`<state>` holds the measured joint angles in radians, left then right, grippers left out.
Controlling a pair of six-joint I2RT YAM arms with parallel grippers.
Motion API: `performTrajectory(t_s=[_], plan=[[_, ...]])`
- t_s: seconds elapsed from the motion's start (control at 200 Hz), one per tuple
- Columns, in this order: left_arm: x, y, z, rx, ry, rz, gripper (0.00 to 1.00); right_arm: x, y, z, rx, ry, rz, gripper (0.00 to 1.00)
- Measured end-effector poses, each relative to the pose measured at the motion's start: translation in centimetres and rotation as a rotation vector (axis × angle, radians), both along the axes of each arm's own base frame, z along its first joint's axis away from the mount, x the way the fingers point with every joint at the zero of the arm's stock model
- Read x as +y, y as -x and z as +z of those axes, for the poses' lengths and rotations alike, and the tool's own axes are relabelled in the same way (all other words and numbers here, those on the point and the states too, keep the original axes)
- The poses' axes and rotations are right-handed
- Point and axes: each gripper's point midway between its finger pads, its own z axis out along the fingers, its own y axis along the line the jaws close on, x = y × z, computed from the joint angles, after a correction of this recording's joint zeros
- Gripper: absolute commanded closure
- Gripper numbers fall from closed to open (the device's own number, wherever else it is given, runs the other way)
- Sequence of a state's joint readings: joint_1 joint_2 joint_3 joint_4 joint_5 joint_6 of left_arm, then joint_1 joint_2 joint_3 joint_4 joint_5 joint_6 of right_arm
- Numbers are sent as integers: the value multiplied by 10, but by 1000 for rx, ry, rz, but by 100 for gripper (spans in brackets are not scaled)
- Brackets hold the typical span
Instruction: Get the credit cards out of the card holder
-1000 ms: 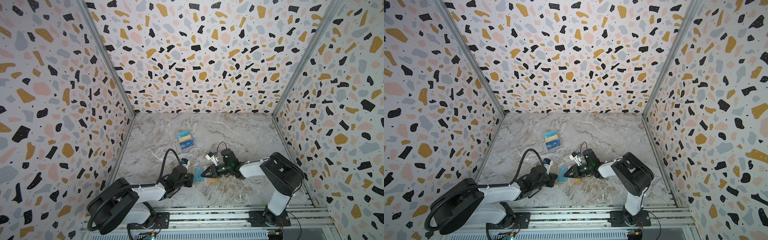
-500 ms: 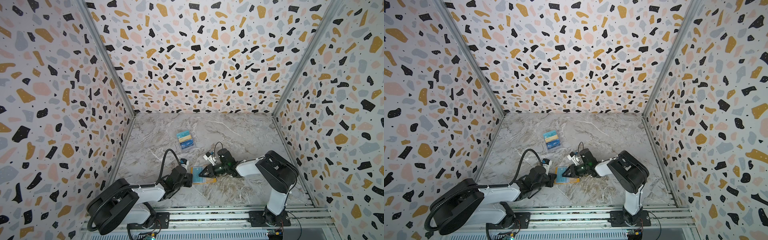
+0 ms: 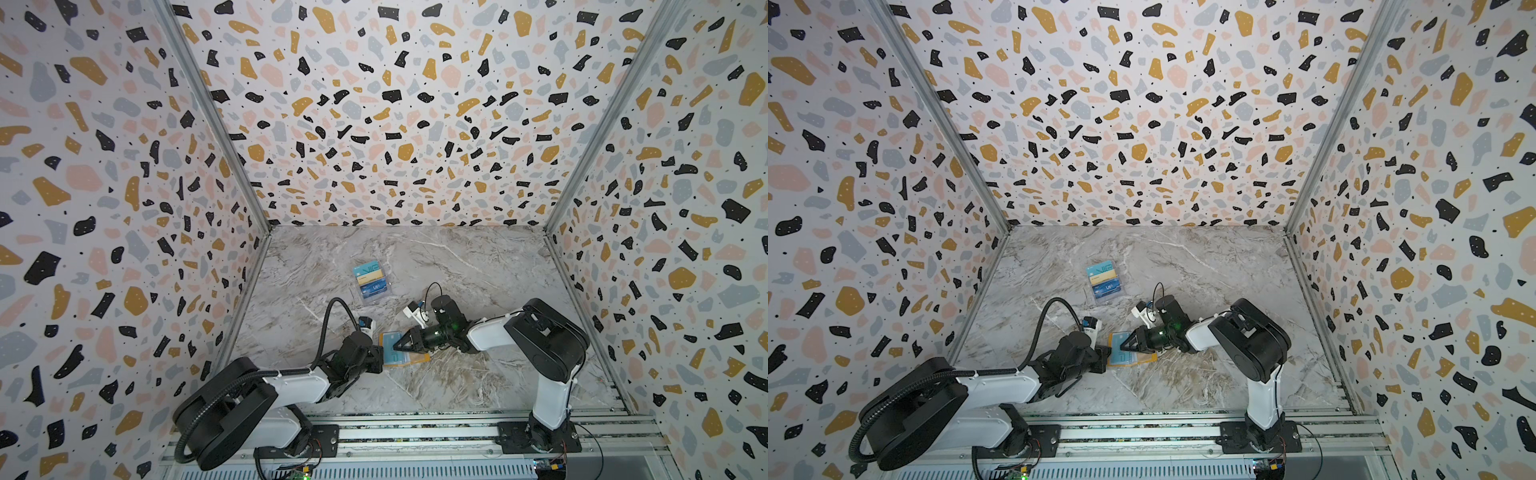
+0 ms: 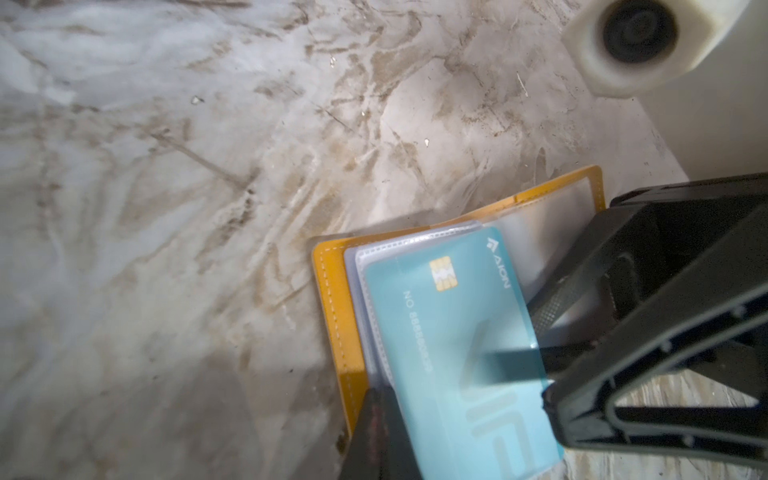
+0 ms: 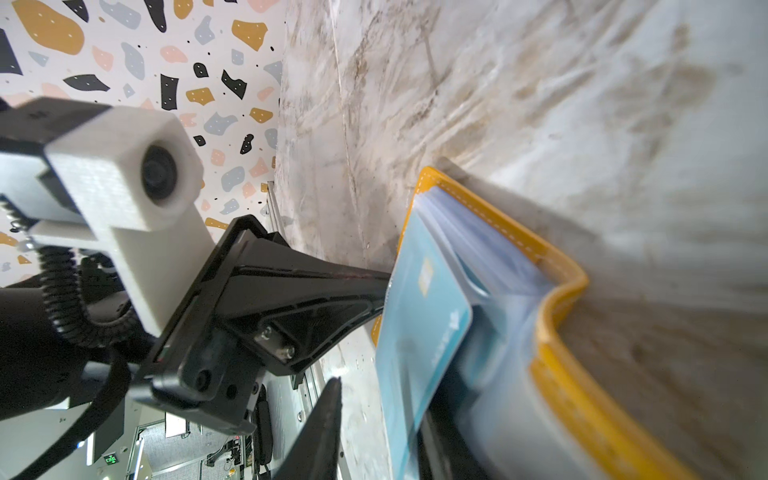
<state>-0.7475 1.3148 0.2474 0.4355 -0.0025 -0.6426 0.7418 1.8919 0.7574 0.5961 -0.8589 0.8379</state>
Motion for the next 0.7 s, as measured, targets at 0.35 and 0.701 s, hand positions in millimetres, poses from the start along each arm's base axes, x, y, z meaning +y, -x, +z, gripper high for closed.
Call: performTrajectory(t_s=[0.35,0.701], plan=[[0,0,0,0,1,4,99,-5,8,1,-22,-60,-4,71],[0,0,0,3,4,8,99,-16,18,12,-42,-108,14,74]])
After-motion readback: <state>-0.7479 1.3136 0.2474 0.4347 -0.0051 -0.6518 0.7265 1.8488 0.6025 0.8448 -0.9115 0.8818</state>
